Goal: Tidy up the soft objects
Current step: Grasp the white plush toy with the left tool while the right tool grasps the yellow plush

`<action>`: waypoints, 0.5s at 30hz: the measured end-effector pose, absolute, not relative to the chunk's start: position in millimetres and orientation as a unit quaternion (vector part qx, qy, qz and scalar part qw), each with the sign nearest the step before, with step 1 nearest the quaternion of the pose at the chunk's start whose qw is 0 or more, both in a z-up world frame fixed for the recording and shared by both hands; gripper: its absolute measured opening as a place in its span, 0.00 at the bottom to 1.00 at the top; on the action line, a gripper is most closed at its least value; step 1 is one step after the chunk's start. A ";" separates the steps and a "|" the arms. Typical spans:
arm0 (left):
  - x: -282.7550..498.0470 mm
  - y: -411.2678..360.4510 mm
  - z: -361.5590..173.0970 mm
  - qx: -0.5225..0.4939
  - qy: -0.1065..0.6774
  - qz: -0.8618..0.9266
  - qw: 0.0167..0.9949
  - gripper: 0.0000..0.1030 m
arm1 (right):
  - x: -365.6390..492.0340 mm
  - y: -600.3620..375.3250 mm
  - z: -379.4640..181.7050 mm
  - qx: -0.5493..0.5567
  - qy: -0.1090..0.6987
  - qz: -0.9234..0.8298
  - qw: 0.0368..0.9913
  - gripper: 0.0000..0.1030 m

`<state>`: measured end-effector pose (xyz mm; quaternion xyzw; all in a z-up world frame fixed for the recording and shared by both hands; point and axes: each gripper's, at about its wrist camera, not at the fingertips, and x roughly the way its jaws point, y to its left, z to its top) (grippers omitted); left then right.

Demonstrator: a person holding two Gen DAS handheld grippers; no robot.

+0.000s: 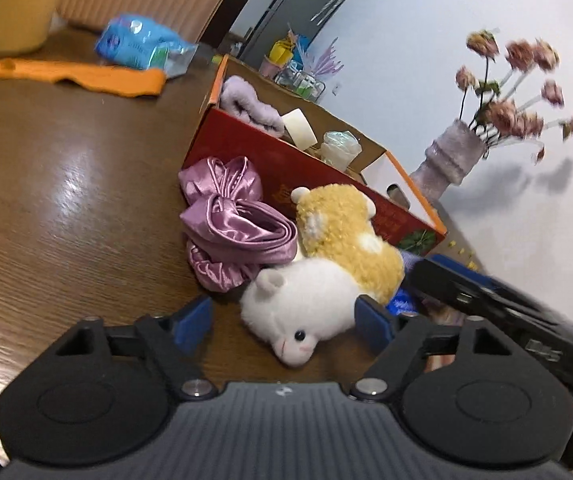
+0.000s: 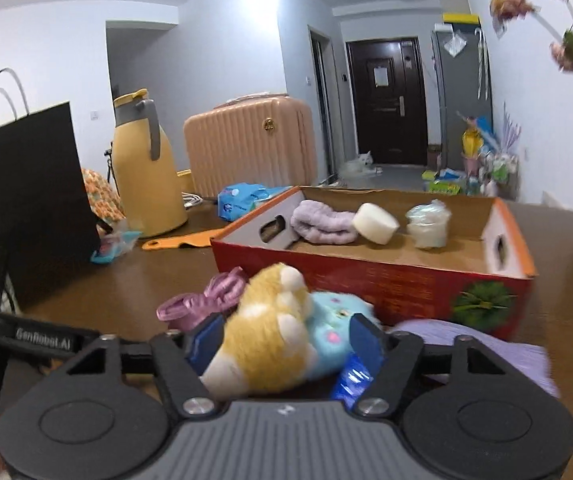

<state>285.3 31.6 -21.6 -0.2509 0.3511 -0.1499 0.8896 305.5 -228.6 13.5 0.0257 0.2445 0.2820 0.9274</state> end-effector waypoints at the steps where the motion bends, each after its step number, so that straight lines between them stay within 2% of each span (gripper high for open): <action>1: 288.5 33.7 -23.4 -0.264 0.354 -0.160 0.883 0.71 | 312.3 -224.4 11.8 0.036 0.250 0.290 0.923 0.59; 3: 292.5 36.4 -27.6 -0.286 0.358 -0.172 0.872 0.61 | 320.7 -218.0 7.1 0.051 0.263 0.301 0.915 0.47; 8: 289.3 42.0 -32.6 -0.309 0.349 -0.173 0.868 0.53 | 315.9 -213.8 3.0 0.049 0.269 0.288 0.918 0.37; 15: 257.5 35.3 -13.2 -0.277 0.343 -0.216 0.871 0.53 | 258.1 -230.0 17.4 0.051 0.266 0.282 0.920 0.36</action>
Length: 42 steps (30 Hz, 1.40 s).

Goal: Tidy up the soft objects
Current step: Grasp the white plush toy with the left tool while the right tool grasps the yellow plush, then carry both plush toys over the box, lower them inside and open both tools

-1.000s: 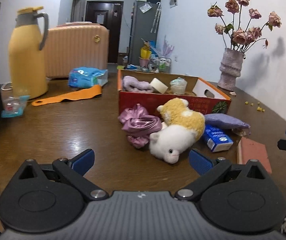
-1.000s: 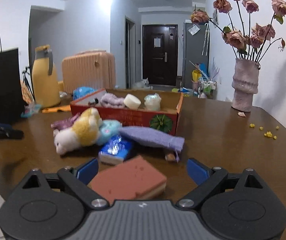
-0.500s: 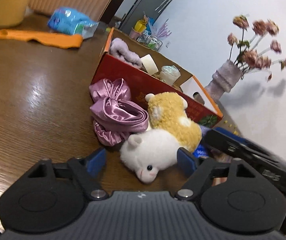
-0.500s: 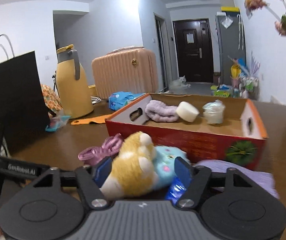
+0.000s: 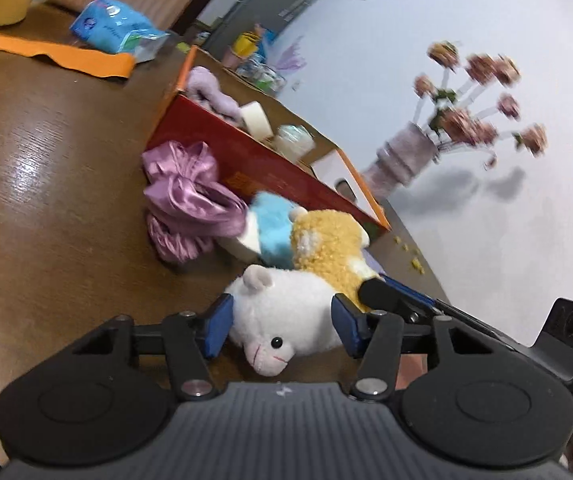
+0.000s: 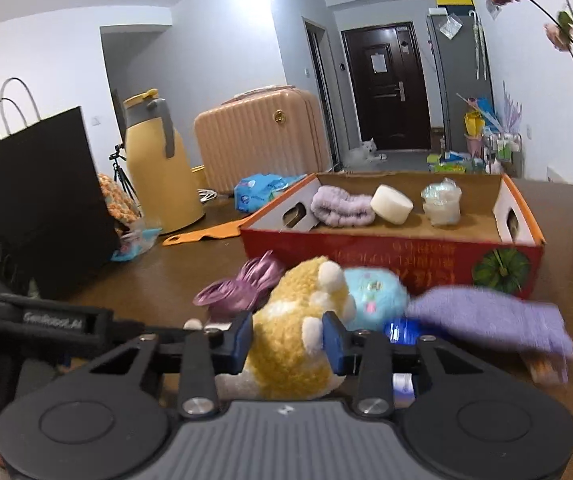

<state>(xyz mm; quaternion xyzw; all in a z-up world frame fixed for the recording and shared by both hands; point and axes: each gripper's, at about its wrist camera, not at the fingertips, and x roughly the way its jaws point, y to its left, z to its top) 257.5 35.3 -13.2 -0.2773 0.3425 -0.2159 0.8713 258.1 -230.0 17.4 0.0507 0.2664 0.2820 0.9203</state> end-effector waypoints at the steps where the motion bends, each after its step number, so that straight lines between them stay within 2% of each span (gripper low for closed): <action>1: 251.5 34.4 -13.5 -0.275 0.347 -0.221 0.869 0.53 | 249.5 -233.9 17.3 0.056 0.271 0.281 0.919 0.36; 7: 225.8 27.4 -22.4 -0.264 0.365 -0.245 0.858 0.54 | 211.4 -249.3 3.5 0.084 0.301 0.265 0.912 0.39; 13: 217.1 28.0 -20.6 -0.251 0.363 -0.235 0.866 0.62 | 202.8 -257.5 -0.9 0.096 0.300 0.256 0.914 0.40; 16: 214.2 29.5 -21.3 -0.254 0.362 -0.234 0.866 0.62 | 203.7 -256.2 -2.8 0.099 0.304 0.261 0.911 0.46; 18: 213.7 27.9 -21.8 -0.252 0.363 -0.240 0.864 0.60 | 205.2 -254.7 -7.1 0.098 0.312 0.261 0.908 0.46; 20: 215.0 25.8 -23.3 -0.253 0.367 -0.245 0.861 0.51 | 206.3 -254.4 -9.6 0.101 0.314 0.262 0.907 0.47; 27: 220.3 20.9 -19.6 -0.245 0.367 -0.246 0.863 0.46 | 209.9 -258.4 -10.9 0.112 0.313 0.266 0.905 0.44; 34: 238.5 5.5 17.1 -0.216 0.338 -0.269 0.876 0.46 | 217.3 -263.8 22.8 0.091 0.276 0.260 0.921 0.44; 42: 300.6 -27.4 70.2 -0.190 0.288 -0.298 0.890 0.46 | 272.2 -286.3 83.6 0.042 0.220 0.251 0.942 0.44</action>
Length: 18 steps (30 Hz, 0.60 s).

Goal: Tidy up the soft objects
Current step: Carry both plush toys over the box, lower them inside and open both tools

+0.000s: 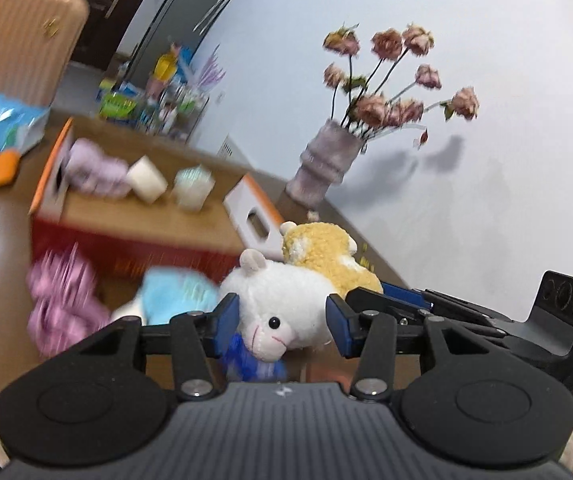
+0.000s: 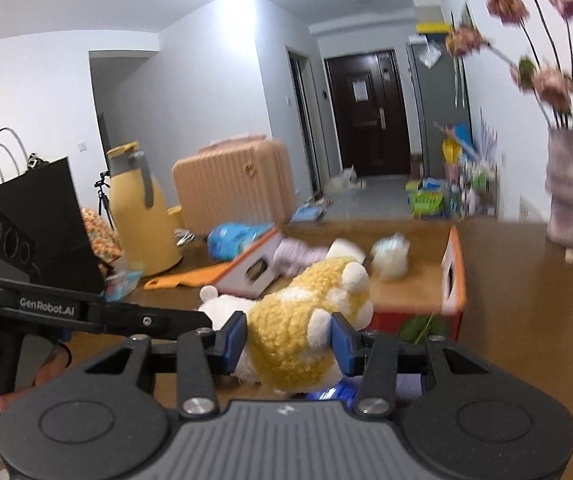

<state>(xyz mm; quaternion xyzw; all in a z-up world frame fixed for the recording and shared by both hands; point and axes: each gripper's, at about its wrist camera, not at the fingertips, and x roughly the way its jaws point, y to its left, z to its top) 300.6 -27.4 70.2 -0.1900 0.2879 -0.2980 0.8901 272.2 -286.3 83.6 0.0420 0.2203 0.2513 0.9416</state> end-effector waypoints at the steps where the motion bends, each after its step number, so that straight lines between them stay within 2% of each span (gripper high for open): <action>1: 310.7 -31.5 75.2 -0.187 0.284 -0.301 0.891 0.46 | 282.1 -289.5 89.1 0.037 0.216 0.249 0.943 0.44; 10: 428.0 -60.2 87.0 -0.184 0.306 -0.302 0.884 0.46 | 392.6 -310.6 108.2 0.027 0.225 0.242 0.944 0.44; 18: 537.0 -78.2 45.5 -0.198 0.380 -0.277 0.860 0.46 | 511.9 -326.6 73.4 0.061 0.294 0.226 0.926 0.44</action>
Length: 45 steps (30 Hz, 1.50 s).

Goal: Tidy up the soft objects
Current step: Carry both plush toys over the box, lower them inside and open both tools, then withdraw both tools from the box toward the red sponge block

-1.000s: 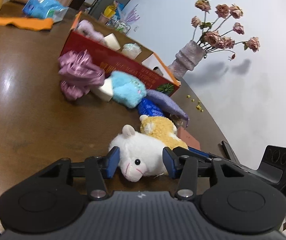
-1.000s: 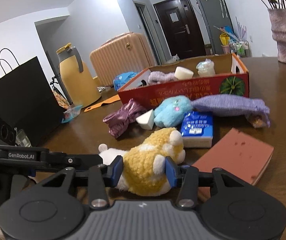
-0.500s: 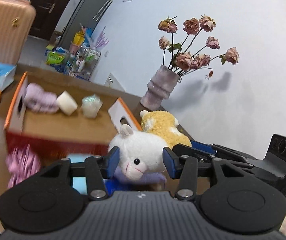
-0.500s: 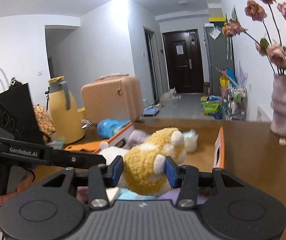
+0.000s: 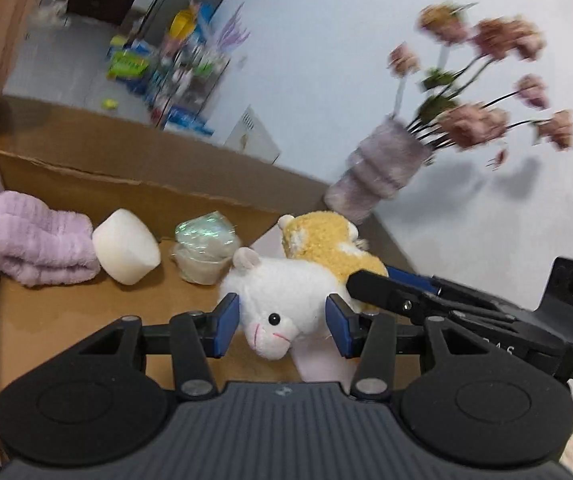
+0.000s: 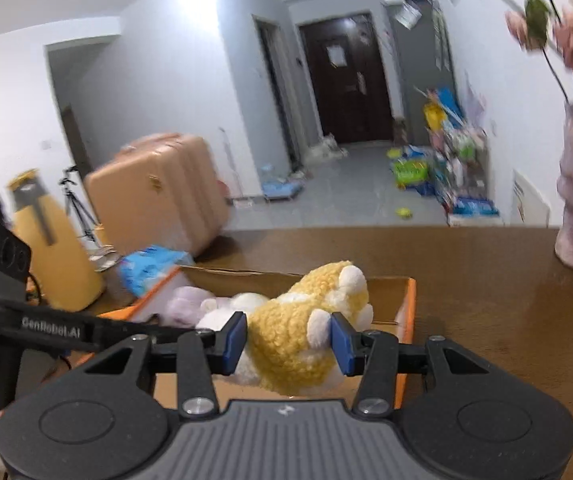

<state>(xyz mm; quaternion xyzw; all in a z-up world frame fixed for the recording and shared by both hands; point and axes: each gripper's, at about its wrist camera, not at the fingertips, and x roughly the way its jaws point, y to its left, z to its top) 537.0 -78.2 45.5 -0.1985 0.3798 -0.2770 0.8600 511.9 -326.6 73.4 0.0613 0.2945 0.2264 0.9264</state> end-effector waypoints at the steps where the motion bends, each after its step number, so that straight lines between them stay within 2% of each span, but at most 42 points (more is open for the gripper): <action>1: 549.1 -80.3 38.0 -0.201 0.392 -0.270 0.856 0.46 | 522.5 -325.3 67.9 0.057 0.301 0.222 0.925 0.44; 10: 608.6 -89.8 3.4 -0.191 0.457 -0.219 0.841 0.47 | 596.8 -312.5 8.6 0.050 0.374 0.190 0.906 0.43; 16: 611.4 -90.0 1.0 -0.182 0.465 -0.207 0.841 0.49 | 598.1 -297.4 3.6 0.017 0.369 0.177 0.912 0.43; 20: 604.0 -91.8 8.2 -0.162 0.453 -0.202 0.853 0.53 | 596.8 -290.8 7.5 -0.008 0.365 0.160 0.917 0.49; 25: 586.5 -88.6 32.7 -0.134 0.435 -0.213 0.865 0.54 | 579.0 -294.4 29.4 -0.016 0.351 0.166 0.921 0.52; 40: 457.6 -36.1 136.7 -0.054 0.322 -0.204 0.923 0.77 | 453.7 -312.5 148.3 -0.068 0.255 0.163 0.951 0.63; 45: 398.9 -18.9 158.2 -0.022 0.275 -0.196 0.941 0.87 | 397.2 -310.9 177.1 -0.087 0.224 0.170 0.956 0.74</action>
